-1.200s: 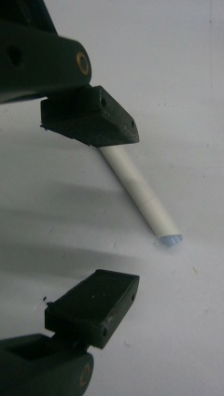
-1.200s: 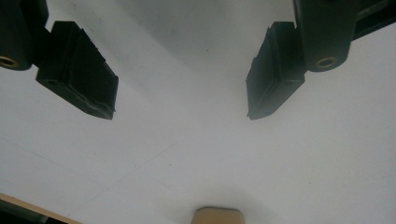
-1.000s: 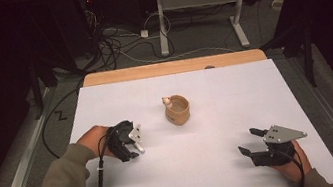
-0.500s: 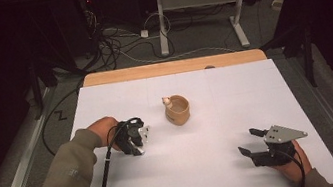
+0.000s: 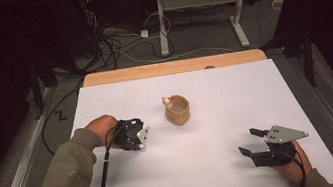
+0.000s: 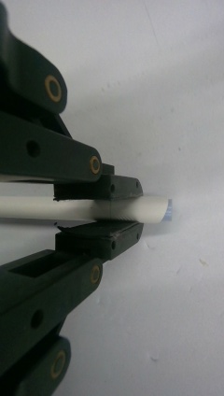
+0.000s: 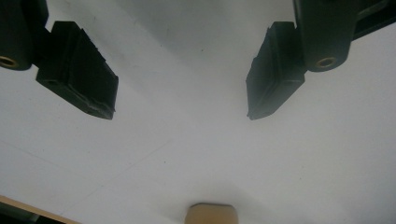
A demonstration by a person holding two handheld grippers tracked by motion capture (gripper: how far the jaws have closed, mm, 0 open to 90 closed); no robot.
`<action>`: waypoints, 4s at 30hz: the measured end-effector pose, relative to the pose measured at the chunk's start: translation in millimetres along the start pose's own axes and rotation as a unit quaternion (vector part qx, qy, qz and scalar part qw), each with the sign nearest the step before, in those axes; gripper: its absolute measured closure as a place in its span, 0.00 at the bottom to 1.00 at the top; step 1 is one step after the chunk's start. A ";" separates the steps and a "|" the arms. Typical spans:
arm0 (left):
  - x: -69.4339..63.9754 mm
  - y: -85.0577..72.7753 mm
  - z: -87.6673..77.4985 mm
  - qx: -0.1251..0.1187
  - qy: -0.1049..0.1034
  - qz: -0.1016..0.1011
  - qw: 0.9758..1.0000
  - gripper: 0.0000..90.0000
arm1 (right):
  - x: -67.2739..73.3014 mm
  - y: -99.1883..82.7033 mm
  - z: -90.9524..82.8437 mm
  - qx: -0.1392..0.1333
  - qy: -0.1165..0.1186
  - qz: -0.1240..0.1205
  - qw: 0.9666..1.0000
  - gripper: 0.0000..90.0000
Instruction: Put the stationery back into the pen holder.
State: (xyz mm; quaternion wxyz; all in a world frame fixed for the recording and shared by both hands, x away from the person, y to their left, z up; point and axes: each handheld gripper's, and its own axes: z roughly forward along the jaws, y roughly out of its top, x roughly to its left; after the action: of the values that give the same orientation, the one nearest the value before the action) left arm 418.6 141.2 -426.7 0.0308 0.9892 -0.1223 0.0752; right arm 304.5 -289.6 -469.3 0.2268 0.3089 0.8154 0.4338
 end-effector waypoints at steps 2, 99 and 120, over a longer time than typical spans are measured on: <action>-1.8 -2.8 -5.1 -0.010 0.022 -0.005 1.000 0.85 | -0.1 0.1 -0.5 -0.001 0.000 0.000 1.000 0.28; -8.3 40.1 -56.3 -0.559 0.301 -0.341 0.693 0.85 | -1.3 1.9 -9.8 -0.041 -0.037 -0.015 0.998 0.29; 21.1 64.6 -53.5 -0.570 0.282 -0.338 0.694 0.85 | -1.7 2.1 -10.4 -0.043 -0.035 -0.018 0.998 0.29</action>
State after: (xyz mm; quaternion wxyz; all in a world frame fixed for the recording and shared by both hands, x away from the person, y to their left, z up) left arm 415.3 77.9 -367.8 0.6449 0.6893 0.2149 0.2508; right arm 299.7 -295.7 -461.9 0.2761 0.2994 0.7931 0.4529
